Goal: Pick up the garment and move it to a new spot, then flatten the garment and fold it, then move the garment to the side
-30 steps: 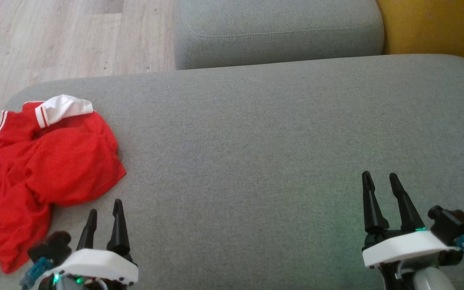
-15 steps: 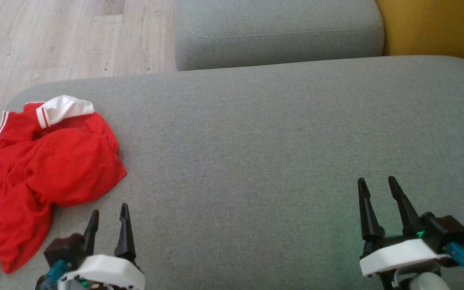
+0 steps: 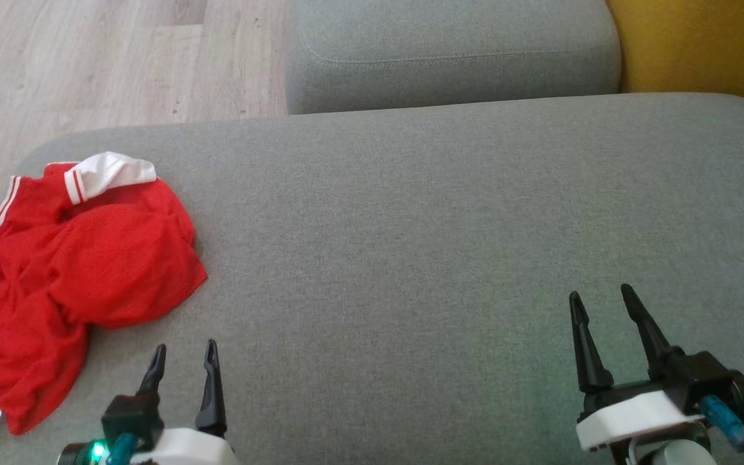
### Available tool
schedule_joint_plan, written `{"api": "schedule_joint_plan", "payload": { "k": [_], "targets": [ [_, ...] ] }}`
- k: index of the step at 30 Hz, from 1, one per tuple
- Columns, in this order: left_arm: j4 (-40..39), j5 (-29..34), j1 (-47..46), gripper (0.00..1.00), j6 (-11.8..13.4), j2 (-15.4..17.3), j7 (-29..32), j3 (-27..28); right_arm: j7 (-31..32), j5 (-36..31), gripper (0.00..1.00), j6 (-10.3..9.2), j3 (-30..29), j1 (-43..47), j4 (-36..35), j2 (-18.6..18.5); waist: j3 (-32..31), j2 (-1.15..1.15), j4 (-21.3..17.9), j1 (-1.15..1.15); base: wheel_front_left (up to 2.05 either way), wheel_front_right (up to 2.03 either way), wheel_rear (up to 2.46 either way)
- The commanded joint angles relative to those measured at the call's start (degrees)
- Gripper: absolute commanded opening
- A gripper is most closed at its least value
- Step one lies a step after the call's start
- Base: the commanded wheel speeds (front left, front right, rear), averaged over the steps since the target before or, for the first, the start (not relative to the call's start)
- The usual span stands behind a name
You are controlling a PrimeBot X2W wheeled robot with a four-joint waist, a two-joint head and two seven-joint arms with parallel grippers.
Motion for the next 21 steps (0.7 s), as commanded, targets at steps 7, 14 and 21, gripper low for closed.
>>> {"api": "schedule_joint_plan", "payload": {
  "k": [7, 14, 21],
  "targets": [
    [-2.7, 3.23, -1.4, 1.0, 1.0, 0.52, -1.29, 1.64, -1.53, -0.89, 1.0, 0.44, 0.9, -0.95, -1.15, -0.22, 0.01, 0.0, 0.18, 0.0, 0.0, 0.0, 0.0],
    [-2.52, 2.17, -1.2, 1.0, 1.01, 0.33, -1.29, 2.02, -1.53, 1.64, 1.0, 0.44, 0.37, -1.26, 0.52, -0.21, -0.12, 0.0, 0.21, 0.0, 0.0, 0.0, 0.0],
    [-2.35, 1.77, -1.29, 1.0, 0.82, 0.24, -1.29, 2.21, -1.53, 1.98, 1.0, 0.44, 0.31, -1.68, 2.1, -0.21, -0.09, 0.0, 0.29, 0.0, 0.0, 0.0, 0.0]
  ]
}}
